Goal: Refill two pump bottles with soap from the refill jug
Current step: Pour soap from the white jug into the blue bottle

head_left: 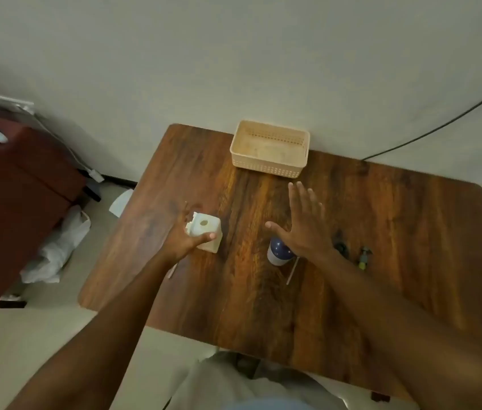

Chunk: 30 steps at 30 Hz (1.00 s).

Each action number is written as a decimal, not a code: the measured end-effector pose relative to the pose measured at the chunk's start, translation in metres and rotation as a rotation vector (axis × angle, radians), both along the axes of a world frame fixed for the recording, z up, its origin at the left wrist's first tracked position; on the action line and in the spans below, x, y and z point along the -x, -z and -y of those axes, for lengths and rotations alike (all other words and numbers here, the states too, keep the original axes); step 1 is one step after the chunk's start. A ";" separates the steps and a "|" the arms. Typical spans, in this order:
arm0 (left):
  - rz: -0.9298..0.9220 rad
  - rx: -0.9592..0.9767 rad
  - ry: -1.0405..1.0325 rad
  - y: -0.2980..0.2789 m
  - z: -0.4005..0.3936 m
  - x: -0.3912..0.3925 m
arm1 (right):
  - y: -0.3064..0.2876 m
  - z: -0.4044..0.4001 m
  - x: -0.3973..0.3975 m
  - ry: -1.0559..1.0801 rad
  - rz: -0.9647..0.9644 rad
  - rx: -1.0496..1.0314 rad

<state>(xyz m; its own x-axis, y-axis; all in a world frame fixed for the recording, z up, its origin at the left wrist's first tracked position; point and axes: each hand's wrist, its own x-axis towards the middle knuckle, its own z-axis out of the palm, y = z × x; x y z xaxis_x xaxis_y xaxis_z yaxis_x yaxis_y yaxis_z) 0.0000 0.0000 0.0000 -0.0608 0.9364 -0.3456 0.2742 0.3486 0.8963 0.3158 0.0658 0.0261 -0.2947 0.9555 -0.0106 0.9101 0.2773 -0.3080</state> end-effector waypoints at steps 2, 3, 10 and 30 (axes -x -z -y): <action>0.048 0.044 0.060 0.004 0.000 0.004 | 0.002 0.002 -0.003 0.015 -0.030 0.047; 0.050 0.077 0.084 0.008 0.002 0.009 | 0.005 0.004 -0.006 0.022 -0.037 0.059; 0.035 0.136 0.179 0.019 -0.011 0.015 | 0.019 0.020 -0.015 0.041 -0.203 0.156; 0.045 0.097 0.185 0.024 -0.023 0.004 | 0.060 0.043 0.000 0.344 -0.466 0.445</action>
<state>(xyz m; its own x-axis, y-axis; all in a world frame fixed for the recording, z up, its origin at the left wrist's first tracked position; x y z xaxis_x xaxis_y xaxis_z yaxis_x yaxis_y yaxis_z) -0.0043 0.0231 -0.0241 0.1264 0.8923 -0.4333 0.3021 0.3814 0.8736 0.3163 0.0225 -0.0342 -0.0477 0.9293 -0.3663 0.6700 -0.2422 -0.7018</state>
